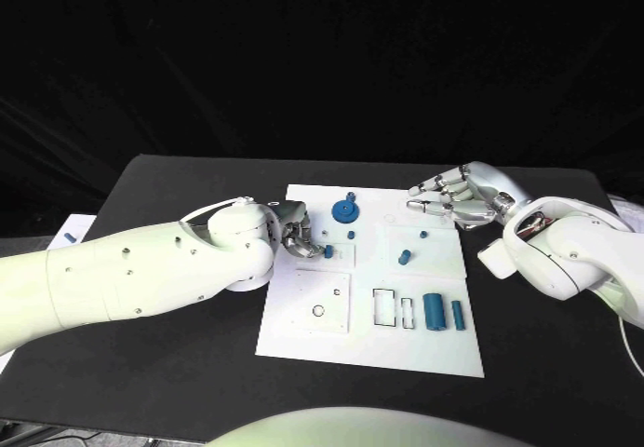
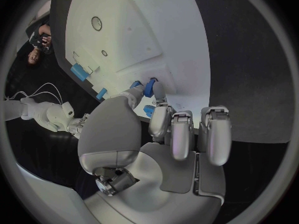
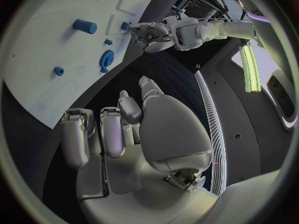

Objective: Assemble the parts on the task board

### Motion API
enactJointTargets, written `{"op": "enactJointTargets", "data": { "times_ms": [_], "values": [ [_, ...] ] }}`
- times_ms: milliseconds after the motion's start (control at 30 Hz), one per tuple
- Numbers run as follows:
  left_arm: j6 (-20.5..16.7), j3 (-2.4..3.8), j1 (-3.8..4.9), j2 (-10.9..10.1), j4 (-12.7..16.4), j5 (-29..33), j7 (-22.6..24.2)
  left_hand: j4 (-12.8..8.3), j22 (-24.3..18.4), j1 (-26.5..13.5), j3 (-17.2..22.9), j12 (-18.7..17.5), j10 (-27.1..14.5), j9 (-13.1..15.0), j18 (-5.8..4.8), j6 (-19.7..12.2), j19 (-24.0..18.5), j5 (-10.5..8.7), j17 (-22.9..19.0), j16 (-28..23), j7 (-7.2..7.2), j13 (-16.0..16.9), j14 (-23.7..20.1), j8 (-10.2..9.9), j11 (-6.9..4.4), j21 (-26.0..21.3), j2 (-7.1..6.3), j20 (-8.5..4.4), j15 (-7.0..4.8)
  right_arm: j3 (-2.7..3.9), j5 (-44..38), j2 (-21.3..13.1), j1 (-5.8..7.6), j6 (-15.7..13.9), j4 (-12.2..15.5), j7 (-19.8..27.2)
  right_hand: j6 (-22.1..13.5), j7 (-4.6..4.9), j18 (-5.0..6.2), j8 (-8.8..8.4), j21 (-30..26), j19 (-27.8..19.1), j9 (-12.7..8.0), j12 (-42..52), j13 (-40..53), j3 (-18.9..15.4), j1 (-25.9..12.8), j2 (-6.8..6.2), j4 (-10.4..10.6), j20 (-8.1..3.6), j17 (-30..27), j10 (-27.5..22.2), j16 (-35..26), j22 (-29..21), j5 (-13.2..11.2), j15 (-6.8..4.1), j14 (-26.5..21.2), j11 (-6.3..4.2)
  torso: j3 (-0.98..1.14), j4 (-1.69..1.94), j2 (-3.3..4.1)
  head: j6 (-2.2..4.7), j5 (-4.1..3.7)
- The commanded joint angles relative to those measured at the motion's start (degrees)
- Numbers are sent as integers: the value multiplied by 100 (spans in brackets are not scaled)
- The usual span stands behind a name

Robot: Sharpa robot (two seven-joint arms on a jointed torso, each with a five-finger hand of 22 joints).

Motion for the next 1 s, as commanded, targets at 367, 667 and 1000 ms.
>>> {"op": "enactJointTargets", "data": {
  "times_ms": [367, 667, 1000],
  "values": [
    [114, 15, 6, -20, -2, 59, -107, 0, 1495, -166, 20, 32, 35, -6, -61, 50, 578, 11, 1506, 18, -17, 10, 604, -1, 1, 35, -6, -44, -56, 0, -2, 8, -9, 90, -3, 52, 14, -10, 35, 6, -22, -32, 5, 10, -6, -44, -37, 26, 0, 2, -4, -40, -34, 551, 51, -9, 283, -13, 4, 0, 2, -3, 3],
    [88, 28, 8, -36, -8, 102, -124, 12, 1502, -650, -45, 36, 43, 1, -64, 76, 583, 19, 1506, 18, -22, 21, 604, -17, -4, 46, 11, -51, -61, 0, -1, 20, -15, 135, -24, 40, 13, -10, 36, 5, -25, -34, 6, 13, -6, -51, -44, 26, 6, 2, -3, -39, -35, 548, 73, -9, 283, -13, 4, -1, 4, -5, 8],
    [27, 31, 8, -43, -20, 167, -120, 16, 1501, -1129, 6, 33, 46, 14, -64, 89, 582, 45, 1506, 18, -29, 26, 604, -25, -8, 45, 71, -56, -64, 0, -1, 26, -23, 147, -39, 35, 13, -10, 37, 5, -26, -36, 6, 7, -10, -53, -45, 24, 6, 2, -5, -43, -37, 545, 81, -9, 283, -13, 2, 2, 2, -8, 9]
  ]
}}
